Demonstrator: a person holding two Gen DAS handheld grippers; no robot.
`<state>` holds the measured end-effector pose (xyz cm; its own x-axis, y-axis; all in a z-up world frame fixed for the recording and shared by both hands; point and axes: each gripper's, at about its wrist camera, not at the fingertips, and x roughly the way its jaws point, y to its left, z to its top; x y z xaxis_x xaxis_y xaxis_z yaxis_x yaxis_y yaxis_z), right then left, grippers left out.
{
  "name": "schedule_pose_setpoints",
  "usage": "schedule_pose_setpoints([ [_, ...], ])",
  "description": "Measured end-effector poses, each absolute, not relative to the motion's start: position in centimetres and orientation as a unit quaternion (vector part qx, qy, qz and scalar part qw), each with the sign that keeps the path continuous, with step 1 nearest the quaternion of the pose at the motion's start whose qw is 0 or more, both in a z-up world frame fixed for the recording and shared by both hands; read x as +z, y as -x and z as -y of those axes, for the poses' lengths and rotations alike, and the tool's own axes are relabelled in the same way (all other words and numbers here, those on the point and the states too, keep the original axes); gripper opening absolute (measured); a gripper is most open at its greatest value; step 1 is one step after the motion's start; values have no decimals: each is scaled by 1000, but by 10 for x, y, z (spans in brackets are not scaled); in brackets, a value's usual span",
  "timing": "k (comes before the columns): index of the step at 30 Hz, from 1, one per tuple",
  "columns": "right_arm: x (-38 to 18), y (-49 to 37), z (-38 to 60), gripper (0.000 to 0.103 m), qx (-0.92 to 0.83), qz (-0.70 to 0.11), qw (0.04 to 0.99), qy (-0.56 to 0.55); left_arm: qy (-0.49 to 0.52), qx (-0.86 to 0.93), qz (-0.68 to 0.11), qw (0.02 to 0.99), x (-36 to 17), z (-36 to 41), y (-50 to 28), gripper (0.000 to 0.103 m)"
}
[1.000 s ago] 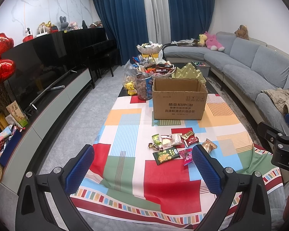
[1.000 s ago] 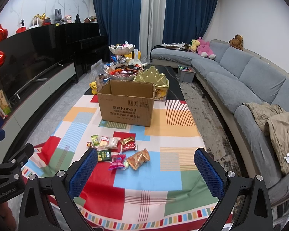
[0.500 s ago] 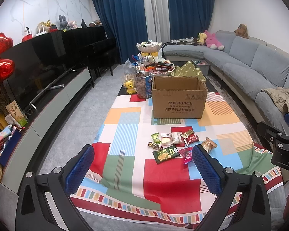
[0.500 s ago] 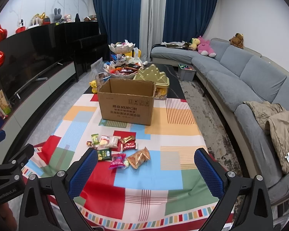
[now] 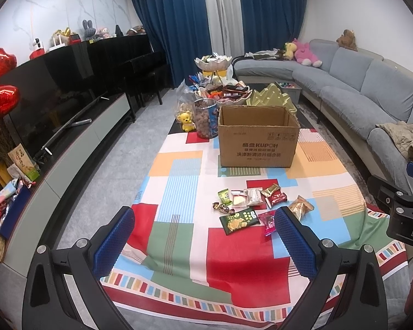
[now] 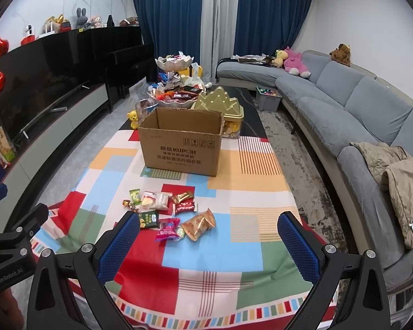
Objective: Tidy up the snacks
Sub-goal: 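Lower the left tool onto the green cracker bag while the right tool approaches the tan biscuit bag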
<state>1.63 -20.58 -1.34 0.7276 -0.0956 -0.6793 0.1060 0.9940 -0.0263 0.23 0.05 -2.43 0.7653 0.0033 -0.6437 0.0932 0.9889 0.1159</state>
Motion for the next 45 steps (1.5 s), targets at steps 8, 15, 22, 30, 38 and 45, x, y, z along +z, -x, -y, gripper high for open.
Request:
schedule_pose_setpoints([
  [8, -12, -28, 210, 101, -52, -382, 923, -8, -76, -24, -359, 930, -26, 2, -19, 103],
  [15, -16, -43, 210, 101, -52, -397, 916, -5, -81, -28, -377, 922, -26, 6, -39, 103],
  [22, -26, -64, 213, 101, -52, -421, 906, -6, -88, -32, -396, 914, -36, 9, -58, 103],
  [30, -38, -85, 218, 101, -56, -440, 896, -5, -92, -39, -418, 903, -48, 13, -80, 103],
  [38, -51, -103, 220, 101, -52, -455, 889, -7, -96, -47, -437, 893, -62, 16, -98, 103],
  [45, -65, -115, 217, 101, -42, -470, 881, -5, -107, -57, -451, 884, -76, 20, -110, 103],
])
